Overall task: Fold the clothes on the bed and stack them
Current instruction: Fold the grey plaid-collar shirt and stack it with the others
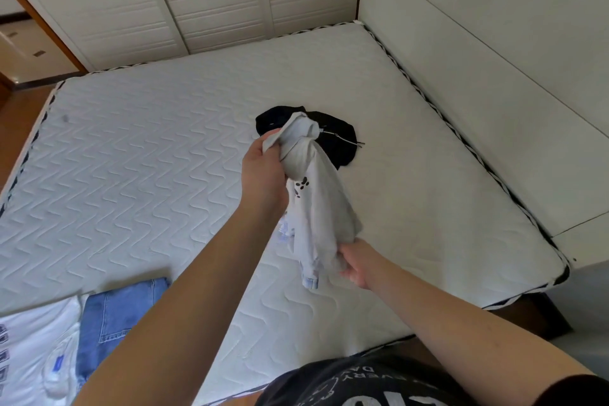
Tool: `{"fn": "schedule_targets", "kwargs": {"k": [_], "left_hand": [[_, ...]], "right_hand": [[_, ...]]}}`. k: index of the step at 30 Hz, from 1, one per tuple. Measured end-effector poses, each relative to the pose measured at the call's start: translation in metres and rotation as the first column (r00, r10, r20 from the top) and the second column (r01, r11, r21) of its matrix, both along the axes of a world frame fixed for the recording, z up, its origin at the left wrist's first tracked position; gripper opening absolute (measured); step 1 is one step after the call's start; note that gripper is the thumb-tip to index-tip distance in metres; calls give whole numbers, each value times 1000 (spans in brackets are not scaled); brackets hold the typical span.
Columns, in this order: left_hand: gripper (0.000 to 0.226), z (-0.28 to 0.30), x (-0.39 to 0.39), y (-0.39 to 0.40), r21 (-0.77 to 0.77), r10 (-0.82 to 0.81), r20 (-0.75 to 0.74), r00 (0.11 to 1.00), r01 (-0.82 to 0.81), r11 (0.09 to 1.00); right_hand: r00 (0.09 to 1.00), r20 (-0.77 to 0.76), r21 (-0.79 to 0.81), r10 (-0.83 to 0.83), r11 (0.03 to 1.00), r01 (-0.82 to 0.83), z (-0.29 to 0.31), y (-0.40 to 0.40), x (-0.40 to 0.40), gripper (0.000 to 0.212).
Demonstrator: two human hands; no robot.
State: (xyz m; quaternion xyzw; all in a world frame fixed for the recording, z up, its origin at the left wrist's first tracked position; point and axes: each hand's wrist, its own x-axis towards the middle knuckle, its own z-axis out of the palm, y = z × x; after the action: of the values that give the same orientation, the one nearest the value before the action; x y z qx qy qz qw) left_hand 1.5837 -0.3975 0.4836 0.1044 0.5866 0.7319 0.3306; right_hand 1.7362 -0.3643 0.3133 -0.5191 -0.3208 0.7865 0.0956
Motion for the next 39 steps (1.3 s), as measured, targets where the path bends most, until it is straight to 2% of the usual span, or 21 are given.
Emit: {"fn": "schedule_targets", "kwargs": {"k": [2,4,6,8,11,14,17,20,21,23,25,26,29,30,32,34,36,37,39], "left_hand": [[25,-8,-6,-9,-79,-7,-92,996,0,997],[22,-20,-12,-20,-194,-41,-211,977,-1,981],[21,-36,-15,-31,-288,-85,-298,951,-4,958],[23,-52,-13,-43,-369,-102,-356,929,-39,928],[24,-72,-11,-60,-448,-122,-401,908,-79,890],[27,-85,-7,-77,-505,-148,-420,896,-95,858],[26,-92,-4,-92,-553,-169,-407,898,-95,828],[27,-98,-4,-104,-572,-165,-364,917,-80,816],[28,-99,-5,-108,-584,-171,-367,914,-83,808],[32,-101,-10,-116,-629,-199,-406,892,-114,769],[34,-99,-16,-124,-679,-249,-473,845,-170,714],[37,-97,-20,-127,-701,-275,-511,815,-210,682],[39,-94,-37,-135,-755,-373,-594,713,-334,564],[32,-93,-43,-136,-761,-384,-593,707,-337,554],[20,-92,-53,-136,-766,-363,-544,756,-272,582],[28,-94,-61,-135,-755,-330,-482,812,-193,627],[37,-98,-70,-136,-759,-343,-466,816,-169,629],[40,-99,-76,-138,-766,-360,-474,804,-174,619],[42,-103,-91,-142,-777,-388,-503,772,-208,594]], "right_hand": [[965,252,203,70,971,-123,3,15,22,30],[886,455,371,85,887,-276,2,34,47,32],[862,503,404,66,863,-302,6,50,72,33],[902,424,337,86,909,-246,11,67,96,32],[994,96,139,49,988,-62,18,86,125,26],[998,-55,40,-23,999,25,28,94,146,12],[995,-80,16,-58,998,59,27,96,157,6],[997,-76,7,-4,1000,5,25,97,159,5],[998,-48,37,40,999,-38,26,97,159,7],[985,104,189,135,970,-153,27,98,155,14],[947,281,371,154,893,-255,30,101,150,22],[938,320,440,137,855,-275,32,103,148,24],[952,279,535,125,803,-262,40,112,138,19],[957,247,552,152,790,-268,43,113,132,18],[945,241,598,222,733,-324,48,113,119,16],[896,348,664,275,603,-442,49,114,105,12],[795,538,694,280,387,-607,47,116,93,14],[743,622,683,246,293,-669,46,118,87,16],[677,723,656,138,170,-735,42,125,80,22]]}}
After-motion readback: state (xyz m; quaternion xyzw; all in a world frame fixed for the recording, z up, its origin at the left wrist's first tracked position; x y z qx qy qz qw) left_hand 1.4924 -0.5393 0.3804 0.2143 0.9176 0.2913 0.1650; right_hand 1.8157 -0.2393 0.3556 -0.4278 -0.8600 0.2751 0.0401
